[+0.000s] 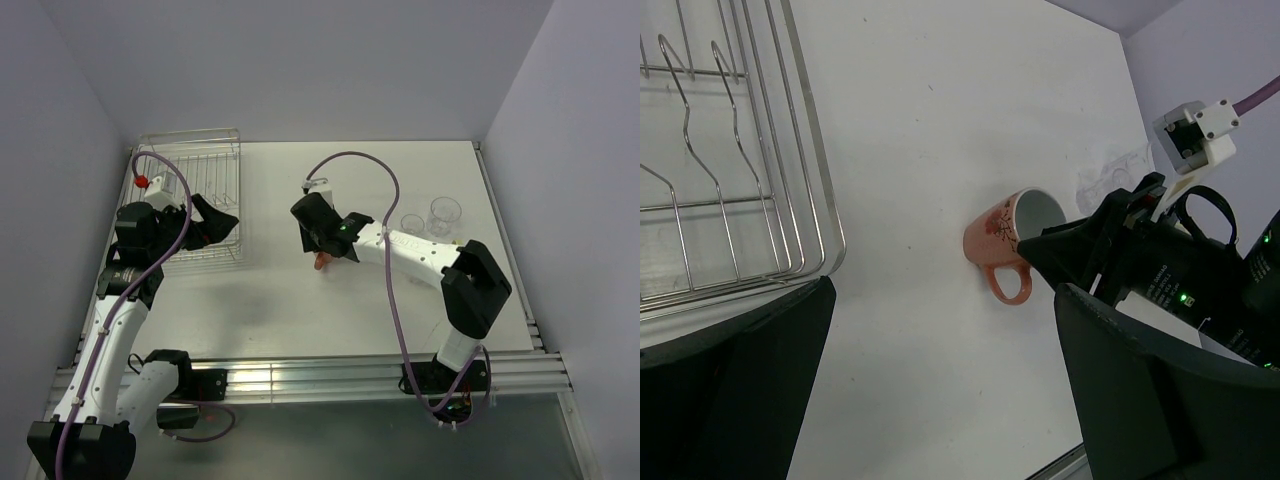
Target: Load the cups into the dish rack
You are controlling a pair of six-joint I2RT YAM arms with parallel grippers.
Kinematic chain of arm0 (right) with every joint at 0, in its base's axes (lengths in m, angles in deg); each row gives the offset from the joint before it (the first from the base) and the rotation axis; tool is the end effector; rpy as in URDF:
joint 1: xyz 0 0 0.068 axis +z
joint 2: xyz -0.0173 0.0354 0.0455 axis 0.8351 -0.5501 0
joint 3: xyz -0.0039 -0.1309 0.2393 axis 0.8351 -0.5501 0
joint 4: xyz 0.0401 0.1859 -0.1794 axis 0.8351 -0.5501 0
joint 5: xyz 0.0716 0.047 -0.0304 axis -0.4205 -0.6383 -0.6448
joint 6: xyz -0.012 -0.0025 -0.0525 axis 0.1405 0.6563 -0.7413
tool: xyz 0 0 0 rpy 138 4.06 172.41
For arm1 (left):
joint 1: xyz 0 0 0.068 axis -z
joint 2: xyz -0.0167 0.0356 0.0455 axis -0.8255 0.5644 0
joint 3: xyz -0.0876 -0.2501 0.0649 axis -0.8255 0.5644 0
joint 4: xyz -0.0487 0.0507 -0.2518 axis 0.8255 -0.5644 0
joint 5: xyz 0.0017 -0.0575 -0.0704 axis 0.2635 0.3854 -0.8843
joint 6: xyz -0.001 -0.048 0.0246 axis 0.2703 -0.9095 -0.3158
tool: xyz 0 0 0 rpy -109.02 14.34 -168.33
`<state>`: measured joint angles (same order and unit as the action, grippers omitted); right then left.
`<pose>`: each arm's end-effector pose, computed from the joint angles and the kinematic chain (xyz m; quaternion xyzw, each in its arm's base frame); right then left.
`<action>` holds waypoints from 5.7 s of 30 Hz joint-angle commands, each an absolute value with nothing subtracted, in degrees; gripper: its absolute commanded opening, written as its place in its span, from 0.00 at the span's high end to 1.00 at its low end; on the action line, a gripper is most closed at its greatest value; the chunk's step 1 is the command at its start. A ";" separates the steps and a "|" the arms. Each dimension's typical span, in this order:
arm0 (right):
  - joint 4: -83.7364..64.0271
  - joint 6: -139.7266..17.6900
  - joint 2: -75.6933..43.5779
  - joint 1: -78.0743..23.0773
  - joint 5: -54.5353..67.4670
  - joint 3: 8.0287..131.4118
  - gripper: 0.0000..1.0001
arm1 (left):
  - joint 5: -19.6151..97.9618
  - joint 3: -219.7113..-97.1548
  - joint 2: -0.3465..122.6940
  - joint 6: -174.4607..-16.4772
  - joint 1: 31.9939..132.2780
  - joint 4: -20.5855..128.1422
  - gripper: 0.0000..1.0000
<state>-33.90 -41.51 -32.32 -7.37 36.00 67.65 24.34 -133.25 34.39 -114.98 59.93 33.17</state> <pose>0.2536 0.2741 0.2515 -0.1164 0.9129 0.0732 0.3842 0.1907 -0.0284 0.3278 -0.0747 0.8079 -0.3268 0.4846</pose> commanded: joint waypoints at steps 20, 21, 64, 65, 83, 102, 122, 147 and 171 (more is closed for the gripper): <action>-34.30 -41.20 -38.07 -6.88 37.48 72.74 0.64 | 24.67 -134.96 34.55 -114.48 59.85 33.66 0.01; -34.48 -41.12 -38.25 -6.79 37.57 73.10 0.71 | 24.67 -134.96 34.72 -114.48 59.86 33.66 0.01; 33.52 -8.25 -5.03 -27.36 -29.57 50.35 1.00 | 12.72 -140.32 45.62 -130.73 68.20 56.24 0.01; 34.24 -7.72 -4.76 -27.27 -29.49 50.08 1.00 | 12.37 -140.40 45.97 -131.61 68.55 56.68 0.01; 50.05 -3.68 -4.50 -27.27 -25.71 45.50 1.00 | 3.32 -133.99 45.97 -147.08 72.68 72.76 0.01; 59.20 -7.19 -3.53 -25.78 -21.57 42.34 1.00 | 2.08 -132.32 42.99 -153.85 76.47 77.69 0.01; 56.13 -13.95 -1.95 -21.91 -22.02 39.62 1.00 | 5.43 -134.87 43.34 -155.25 76.55 78.83 0.01; 48.32 -23.97 -0.55 -18.92 -17.10 39.61 1.00 | 2.53 -133.64 41.14 -156.84 76.91 77.95 0.61; 23.97 -29.86 6.57 -18.39 5.04 41.90 0.32 | 5.16 -150.33 45.88 -144.98 71.91 61.08 1.00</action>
<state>28.78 -27.71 4.69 -18.26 -1.66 39.54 5.17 -145.49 45.86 -146.48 74.51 58.70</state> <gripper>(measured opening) 0.682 0.733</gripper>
